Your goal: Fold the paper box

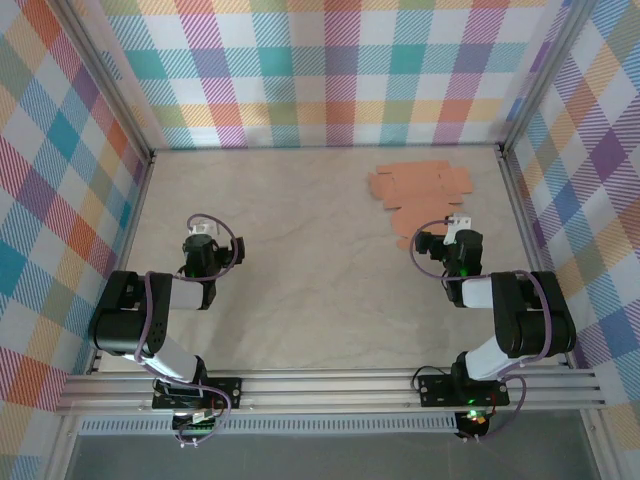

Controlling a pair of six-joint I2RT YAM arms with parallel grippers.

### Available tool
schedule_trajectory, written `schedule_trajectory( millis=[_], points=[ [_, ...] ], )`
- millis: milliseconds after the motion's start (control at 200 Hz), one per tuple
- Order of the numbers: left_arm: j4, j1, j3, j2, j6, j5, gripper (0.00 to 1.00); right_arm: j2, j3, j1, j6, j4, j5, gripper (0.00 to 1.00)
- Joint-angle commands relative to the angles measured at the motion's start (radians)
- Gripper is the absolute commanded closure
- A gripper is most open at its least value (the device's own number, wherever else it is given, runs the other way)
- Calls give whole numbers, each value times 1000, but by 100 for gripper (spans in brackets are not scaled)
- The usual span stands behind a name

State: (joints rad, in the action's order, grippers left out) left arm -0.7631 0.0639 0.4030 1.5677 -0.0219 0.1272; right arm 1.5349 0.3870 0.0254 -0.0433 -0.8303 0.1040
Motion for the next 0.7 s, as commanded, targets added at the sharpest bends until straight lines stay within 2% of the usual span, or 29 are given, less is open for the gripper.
schedule_trajectory(
  millis=[0,565,695],
  points=[
    [-41,5,17,-4,1,-11,0,1,7,-5,8,-31,-13,0],
    [-43,6,16,-6,0,-12,0,-3,6,-5,10,-36,-13,0],
    [71,41,41,-94,-6,80,0,-109,21,-4,4,84,0,0]
  ],
)
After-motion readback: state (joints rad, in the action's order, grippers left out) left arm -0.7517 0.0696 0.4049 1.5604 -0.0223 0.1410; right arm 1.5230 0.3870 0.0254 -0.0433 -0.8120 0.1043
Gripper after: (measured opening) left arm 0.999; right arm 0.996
